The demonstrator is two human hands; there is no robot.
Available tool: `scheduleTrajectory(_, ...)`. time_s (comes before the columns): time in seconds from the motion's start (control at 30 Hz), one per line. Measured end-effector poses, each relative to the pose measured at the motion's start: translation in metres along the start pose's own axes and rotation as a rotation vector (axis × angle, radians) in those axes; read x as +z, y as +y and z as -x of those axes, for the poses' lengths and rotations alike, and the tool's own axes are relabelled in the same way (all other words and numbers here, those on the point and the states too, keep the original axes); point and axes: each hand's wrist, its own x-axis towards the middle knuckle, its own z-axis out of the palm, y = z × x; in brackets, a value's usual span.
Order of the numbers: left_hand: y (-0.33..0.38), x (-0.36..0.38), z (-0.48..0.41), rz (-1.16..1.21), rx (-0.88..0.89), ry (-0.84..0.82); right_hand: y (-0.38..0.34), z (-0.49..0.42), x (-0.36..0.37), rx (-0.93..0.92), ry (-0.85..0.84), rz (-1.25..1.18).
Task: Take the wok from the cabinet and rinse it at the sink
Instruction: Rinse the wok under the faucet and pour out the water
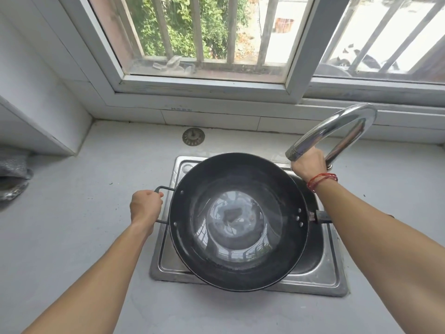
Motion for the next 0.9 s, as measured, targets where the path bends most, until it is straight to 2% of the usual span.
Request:
scheduleTrajectory(0.27,0.0025,0.0008,0.0027,-0.014,-0.001,0.027,-0.0058,0.0034,0.0022,0.051,0.011,-0.083)
scheduleTrajectory(0.9,0.0076,-0.0012,0.0092,-0.006,-0.018,0.008,-0.0066,0.0055,0.0049,-0.010,-0.035,-0.103)
